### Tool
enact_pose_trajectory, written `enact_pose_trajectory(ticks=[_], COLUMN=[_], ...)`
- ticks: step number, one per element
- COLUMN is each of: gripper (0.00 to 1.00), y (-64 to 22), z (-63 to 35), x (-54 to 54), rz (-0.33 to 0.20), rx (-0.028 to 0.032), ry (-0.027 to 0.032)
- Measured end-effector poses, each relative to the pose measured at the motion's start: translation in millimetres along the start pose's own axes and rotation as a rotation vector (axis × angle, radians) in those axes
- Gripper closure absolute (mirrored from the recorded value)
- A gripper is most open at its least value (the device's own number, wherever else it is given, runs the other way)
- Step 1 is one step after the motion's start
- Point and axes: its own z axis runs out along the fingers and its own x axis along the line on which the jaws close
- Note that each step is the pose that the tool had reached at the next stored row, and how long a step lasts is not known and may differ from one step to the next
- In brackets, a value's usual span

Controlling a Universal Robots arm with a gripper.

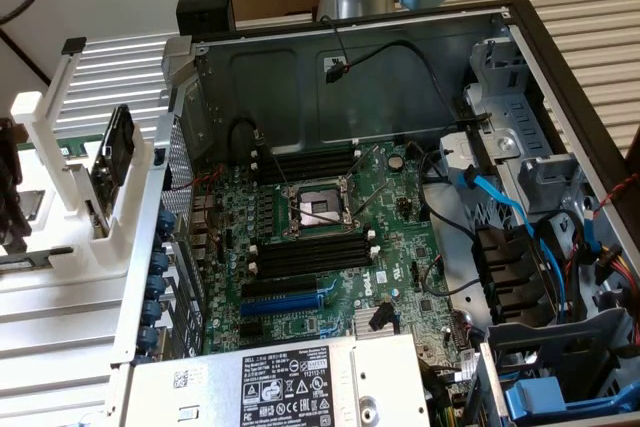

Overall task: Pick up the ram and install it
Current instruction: 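Pick up the ram and move it above insertion slot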

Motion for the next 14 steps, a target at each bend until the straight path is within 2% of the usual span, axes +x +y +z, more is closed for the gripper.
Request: enact_pose_trajectory(ticks=[4,11,12,13,14], gripper=[0.74,0.74,0.74,0.74,0.74], y=[-0.4,1.8,5.7,7.5,7.7], z=[5.0,15.4,19.2,20.9,22.6], x=[-3.1,-4.1,-10.3,-11.1,-11.0], rz=[-0.009,-0.02,-0.022,-0.023,-0.024], rx=[-0.0003,-0.0009,-0.001,-0.0026,-0.0088], ry=[-0.0107,-0.0164,-0.0173,-0.0173,-0.0173])
